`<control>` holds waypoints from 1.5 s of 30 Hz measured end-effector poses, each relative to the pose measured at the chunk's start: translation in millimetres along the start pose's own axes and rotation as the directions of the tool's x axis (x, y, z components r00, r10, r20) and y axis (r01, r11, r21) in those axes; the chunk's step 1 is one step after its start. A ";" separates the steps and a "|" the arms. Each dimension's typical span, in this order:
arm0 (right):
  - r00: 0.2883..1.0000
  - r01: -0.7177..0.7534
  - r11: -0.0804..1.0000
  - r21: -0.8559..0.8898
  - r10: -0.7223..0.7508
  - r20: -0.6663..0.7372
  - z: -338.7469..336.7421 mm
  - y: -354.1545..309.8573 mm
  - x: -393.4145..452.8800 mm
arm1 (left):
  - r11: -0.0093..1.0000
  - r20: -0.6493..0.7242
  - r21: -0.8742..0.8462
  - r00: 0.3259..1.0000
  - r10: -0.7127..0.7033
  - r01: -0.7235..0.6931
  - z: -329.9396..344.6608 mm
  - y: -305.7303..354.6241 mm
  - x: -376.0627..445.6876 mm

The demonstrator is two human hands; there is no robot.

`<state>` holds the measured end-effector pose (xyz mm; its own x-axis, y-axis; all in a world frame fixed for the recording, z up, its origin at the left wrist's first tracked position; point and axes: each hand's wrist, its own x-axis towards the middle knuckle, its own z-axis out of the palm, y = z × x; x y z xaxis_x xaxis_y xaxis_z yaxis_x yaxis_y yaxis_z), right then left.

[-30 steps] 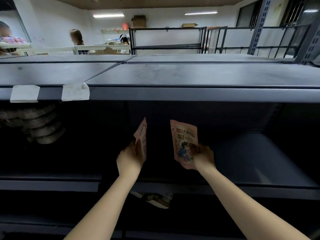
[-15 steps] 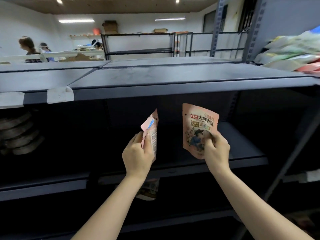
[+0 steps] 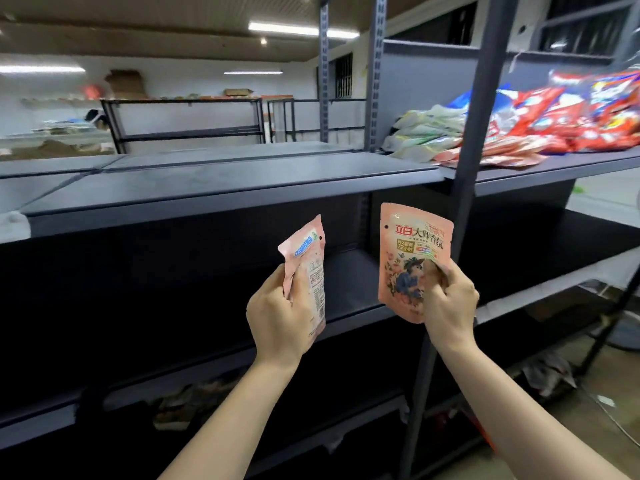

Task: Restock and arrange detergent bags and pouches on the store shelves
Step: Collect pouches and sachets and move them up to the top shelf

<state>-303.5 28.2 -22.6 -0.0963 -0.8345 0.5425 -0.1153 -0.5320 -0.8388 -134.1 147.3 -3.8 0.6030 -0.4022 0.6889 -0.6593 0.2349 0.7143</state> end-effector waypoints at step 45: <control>0.974 0.188 0.982 0.006 -0.186 -0.126 -252.9 173.1 498.0 | 0.873 -0.398 0.477 0.860 0.321 -0.105 517.4 188.1 188.6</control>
<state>-621.4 -443.2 113.7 -0.1974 -0.6963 0.6901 -0.1258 -0.6801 -0.7222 -376.8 -342.2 196.6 0.4856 0.0818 0.8703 -0.8527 -0.1751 0.4923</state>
